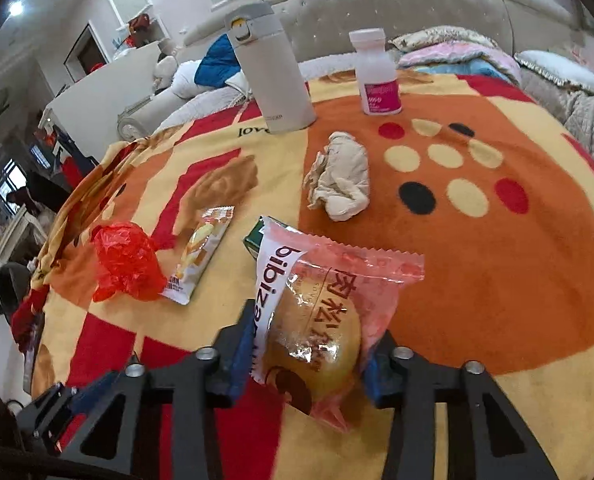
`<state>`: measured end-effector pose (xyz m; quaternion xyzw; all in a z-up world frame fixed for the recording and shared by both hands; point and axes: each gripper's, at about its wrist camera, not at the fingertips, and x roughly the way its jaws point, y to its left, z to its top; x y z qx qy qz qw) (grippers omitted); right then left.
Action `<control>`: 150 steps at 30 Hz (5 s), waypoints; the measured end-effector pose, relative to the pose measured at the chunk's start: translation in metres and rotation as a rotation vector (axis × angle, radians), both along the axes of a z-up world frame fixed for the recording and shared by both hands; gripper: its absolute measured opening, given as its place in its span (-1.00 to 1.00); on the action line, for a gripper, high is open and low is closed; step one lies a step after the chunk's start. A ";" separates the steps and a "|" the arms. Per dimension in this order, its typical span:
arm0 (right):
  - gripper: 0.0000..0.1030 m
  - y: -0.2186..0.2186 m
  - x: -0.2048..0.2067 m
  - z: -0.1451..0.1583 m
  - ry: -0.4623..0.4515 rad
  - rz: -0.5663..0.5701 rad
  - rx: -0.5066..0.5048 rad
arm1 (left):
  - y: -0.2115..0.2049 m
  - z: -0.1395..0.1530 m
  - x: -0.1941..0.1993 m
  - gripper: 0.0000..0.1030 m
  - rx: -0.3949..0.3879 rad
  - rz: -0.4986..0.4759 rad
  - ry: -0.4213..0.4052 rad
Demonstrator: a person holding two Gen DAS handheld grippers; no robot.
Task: Collect trash
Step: 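Lift the green cracker packet with the left tool while the right lifts the bread packet, then carry both packets over the black bin and open both tools to drop them, then grasp the red plastic bag with the left tool while the right grasps the tissue bundle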
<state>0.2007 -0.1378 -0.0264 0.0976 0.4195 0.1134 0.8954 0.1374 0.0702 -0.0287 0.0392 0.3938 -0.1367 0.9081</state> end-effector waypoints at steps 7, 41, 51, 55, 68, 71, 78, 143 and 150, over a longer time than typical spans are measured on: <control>-0.26 -0.043 -0.049 0.022 -0.072 0.064 -0.023 | 0.001 0.001 -0.004 -0.20 -0.015 0.035 0.004; -0.26 -0.186 -0.168 0.033 -0.228 -0.006 -0.060 | -0.162 0.062 -0.048 -0.24 -0.102 0.020 -0.040; -0.26 -0.216 -0.183 0.040 -0.248 -0.095 -0.052 | -0.205 0.072 -0.060 -0.24 -0.123 0.043 -0.042; -0.26 -0.230 -0.188 0.040 -0.244 -0.152 -0.063 | -0.228 0.074 -0.067 -0.24 -0.115 -0.001 -0.050; -0.26 -0.298 -0.219 0.039 -0.242 -0.342 -0.050 | -0.309 0.076 -0.066 -0.24 -0.117 -0.141 -0.064; -0.26 -0.320 -0.231 0.040 -0.246 -0.419 -0.056 | -0.334 0.073 -0.064 -0.24 -0.110 -0.190 -0.061; -0.26 -0.367 -0.238 0.035 -0.215 -0.596 -0.132 | -0.403 0.060 -0.059 -0.24 -0.133 -0.363 -0.032; -0.03 -0.155 -0.093 0.007 -0.130 -0.107 -0.185 | 0.030 0.078 0.094 0.29 -0.127 0.216 -0.045; -0.03 -0.152 -0.096 0.010 -0.158 -0.118 -0.201 | 0.025 0.015 0.105 0.29 -0.085 0.234 0.069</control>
